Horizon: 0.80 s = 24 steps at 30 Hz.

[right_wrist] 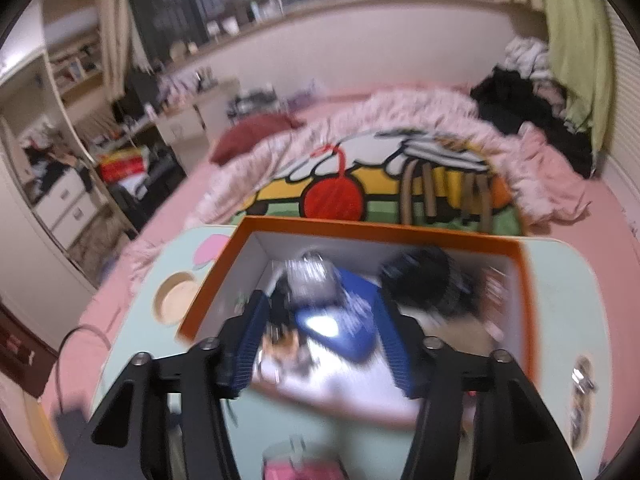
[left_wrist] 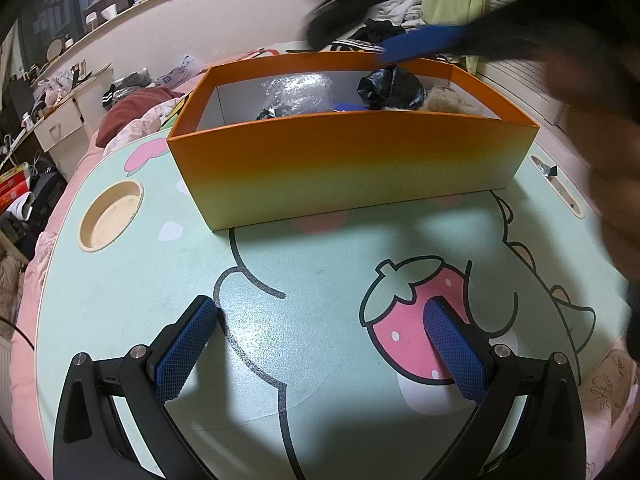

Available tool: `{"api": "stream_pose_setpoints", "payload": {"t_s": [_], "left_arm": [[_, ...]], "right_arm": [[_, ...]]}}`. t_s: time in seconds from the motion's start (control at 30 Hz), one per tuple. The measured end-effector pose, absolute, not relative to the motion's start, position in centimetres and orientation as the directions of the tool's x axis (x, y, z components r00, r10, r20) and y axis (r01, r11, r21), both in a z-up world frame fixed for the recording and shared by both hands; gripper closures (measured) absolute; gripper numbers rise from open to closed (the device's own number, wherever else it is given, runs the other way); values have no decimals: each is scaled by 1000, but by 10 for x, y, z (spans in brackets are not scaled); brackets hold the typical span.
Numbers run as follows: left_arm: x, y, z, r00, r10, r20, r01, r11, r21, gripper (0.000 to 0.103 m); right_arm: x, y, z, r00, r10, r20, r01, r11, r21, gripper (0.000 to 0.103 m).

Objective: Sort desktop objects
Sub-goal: 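Lift the clear plastic bag from the box with the right gripper onto the table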

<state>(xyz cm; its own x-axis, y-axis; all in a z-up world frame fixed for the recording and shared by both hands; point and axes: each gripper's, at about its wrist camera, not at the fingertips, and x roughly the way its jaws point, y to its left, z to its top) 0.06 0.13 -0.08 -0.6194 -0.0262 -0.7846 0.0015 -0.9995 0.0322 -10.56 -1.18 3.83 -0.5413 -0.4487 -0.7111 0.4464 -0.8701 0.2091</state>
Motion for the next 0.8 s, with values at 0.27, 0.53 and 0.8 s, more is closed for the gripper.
{"api": "stream_pose_setpoints", "payload": {"t_s": [0.27, 0.53, 0.8], "left_arm": [[1, 5, 3, -620, -21, -784, 1, -1000, 26, 0], [2, 2, 5, -623, -25, -782, 11, -1000, 24, 0], [6, -19, 5, -620, -117, -776, 153, -988, 28, 0]], "right_arm": [[-137, -21, 6, -485, -431, -761, 386, -886, 255, 72], [-7, 71, 36, -647, -459, -609, 454, -874, 176, 70], [-30, 87, -39, -576, -363, -732, 335, -922, 194, 53]]}}
